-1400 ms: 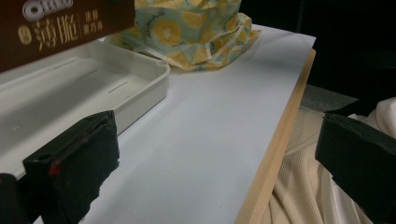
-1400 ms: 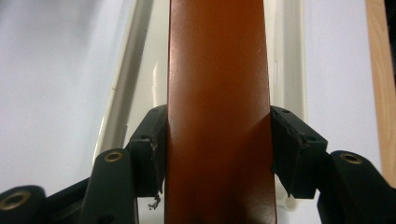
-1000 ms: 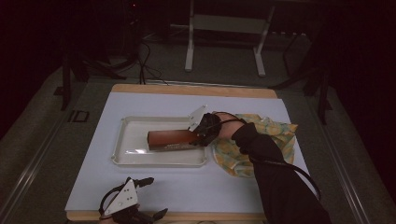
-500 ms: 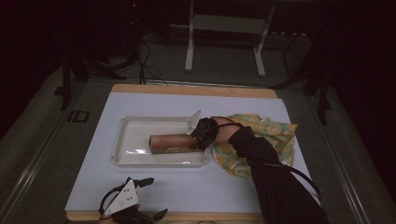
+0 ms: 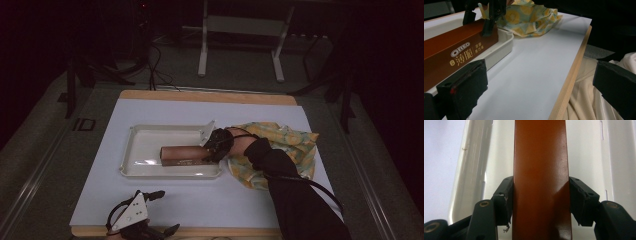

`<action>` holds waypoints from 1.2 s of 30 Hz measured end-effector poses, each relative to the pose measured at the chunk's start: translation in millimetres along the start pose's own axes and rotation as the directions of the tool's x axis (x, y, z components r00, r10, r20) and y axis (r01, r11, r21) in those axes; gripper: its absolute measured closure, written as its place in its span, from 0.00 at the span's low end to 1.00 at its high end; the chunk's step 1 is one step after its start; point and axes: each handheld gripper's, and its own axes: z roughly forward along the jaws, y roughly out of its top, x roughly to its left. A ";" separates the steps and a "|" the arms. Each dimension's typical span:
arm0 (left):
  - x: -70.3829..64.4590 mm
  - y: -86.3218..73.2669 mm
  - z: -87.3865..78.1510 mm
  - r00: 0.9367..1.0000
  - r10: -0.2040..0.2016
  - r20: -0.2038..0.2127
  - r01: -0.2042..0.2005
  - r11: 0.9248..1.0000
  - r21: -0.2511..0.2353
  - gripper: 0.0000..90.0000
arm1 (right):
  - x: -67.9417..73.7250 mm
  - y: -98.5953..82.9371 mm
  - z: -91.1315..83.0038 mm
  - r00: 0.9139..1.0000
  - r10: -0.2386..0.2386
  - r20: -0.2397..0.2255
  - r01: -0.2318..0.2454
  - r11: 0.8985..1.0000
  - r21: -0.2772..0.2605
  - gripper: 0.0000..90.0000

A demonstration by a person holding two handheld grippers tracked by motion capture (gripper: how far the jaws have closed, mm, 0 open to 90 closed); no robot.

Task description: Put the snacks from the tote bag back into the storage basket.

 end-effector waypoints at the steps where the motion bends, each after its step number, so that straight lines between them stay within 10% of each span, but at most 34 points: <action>1: 0.0 0.0 0.0 1.000 0.000 0.000 0.000 1.000 0.001 0.00 | 0.0 0.0 -0.1 1.000 0.001 -0.001 -0.001 1.000 0.002 0.47; 30: 0.6 0.1 0.4 1.000 -0.009 0.001 0.009 1.000 0.000 0.00 | -3.0 7.2 -32.9 0.998 0.062 -0.007 -0.062 0.997 -0.051 0.35; 36: 0.8 0.2 0.5 1.000 -0.010 -0.001 0.010 1.000 0.002 0.00 | -7.8 6.3 -46.3 0.990 0.138 0.004 -0.138 0.989 -0.060 0.14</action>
